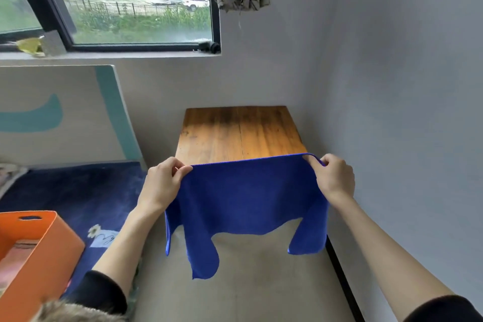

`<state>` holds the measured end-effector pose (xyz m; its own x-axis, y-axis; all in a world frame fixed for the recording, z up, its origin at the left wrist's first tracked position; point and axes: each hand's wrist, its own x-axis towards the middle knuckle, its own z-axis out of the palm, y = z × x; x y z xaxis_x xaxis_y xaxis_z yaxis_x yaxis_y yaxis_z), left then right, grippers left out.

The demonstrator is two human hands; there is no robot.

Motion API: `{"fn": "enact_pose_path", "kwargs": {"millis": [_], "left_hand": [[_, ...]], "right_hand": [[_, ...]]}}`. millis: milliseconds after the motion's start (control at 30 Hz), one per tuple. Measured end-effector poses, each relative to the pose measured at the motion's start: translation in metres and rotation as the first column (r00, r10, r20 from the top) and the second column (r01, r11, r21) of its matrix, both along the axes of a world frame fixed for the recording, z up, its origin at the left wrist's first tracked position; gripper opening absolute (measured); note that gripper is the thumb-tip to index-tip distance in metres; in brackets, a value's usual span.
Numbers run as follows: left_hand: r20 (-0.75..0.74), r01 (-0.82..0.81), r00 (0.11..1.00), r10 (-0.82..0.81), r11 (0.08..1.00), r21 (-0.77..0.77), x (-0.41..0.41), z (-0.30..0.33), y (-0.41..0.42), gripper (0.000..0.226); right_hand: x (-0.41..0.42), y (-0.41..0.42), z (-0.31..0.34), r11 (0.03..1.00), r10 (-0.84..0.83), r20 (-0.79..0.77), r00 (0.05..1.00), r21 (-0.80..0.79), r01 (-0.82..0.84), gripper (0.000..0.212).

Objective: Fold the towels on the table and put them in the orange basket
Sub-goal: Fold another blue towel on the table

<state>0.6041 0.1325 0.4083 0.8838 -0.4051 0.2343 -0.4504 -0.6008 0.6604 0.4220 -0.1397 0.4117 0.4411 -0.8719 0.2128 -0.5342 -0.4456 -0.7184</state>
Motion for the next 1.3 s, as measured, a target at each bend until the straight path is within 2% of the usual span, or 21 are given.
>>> {"fn": "enact_pose_path", "kwargs": {"millis": [167, 300, 467, 633, 900, 1067, 1300], "left_hand": [[-0.025, 0.058, 0.998, -0.057, 0.998, 0.039, 0.081, -0.019, -0.027, 0.014], [-0.014, 0.104, 0.995, -0.103, 0.986, 0.129, 0.139, -0.025, -0.050, 0.015], [0.050, 0.109, 0.991, -0.120, 0.976, 0.186, 0.195, -0.032, -0.091, 0.017], [0.016, 0.111, 0.993, -0.118, 0.966, 0.232, 0.256, -0.059, -0.135, 0.019], [-0.014, 0.049, 0.999, -0.047, 0.908, 0.416, 0.374, -0.123, -0.232, 0.024], [-0.070, 0.065, 0.997, -0.032, 0.834, 0.548, 0.441, -0.158, -0.291, 0.027], [-0.088, 0.106, 0.994, -0.066, 0.786, 0.610, 0.516, -0.213, -0.347, 0.018]], "right_hand": [[0.066, -0.040, -0.019, 0.988, 0.112, -0.054, 0.992, -0.096, -0.117, 0.029], [0.115, -0.073, -0.027, 0.980, 0.128, -0.162, 0.979, -0.128, -0.149, 0.019], [0.165, -0.113, -0.041, 0.973, 0.019, -0.245, 0.969, -0.220, -0.075, 0.024], [0.223, -0.161, -0.068, 0.962, -0.055, -0.357, 0.932, -0.271, -0.047, 0.036], [0.350, -0.271, -0.136, 0.952, 0.031, -0.542, 0.840, -0.241, -0.190, 0.044], [0.413, -0.327, -0.178, 0.948, 0.113, -0.634, 0.765, -0.162, -0.275, 0.046], [0.490, -0.379, -0.227, 0.922, 0.148, -0.709, 0.689, -0.152, -0.355, 0.036]]}}
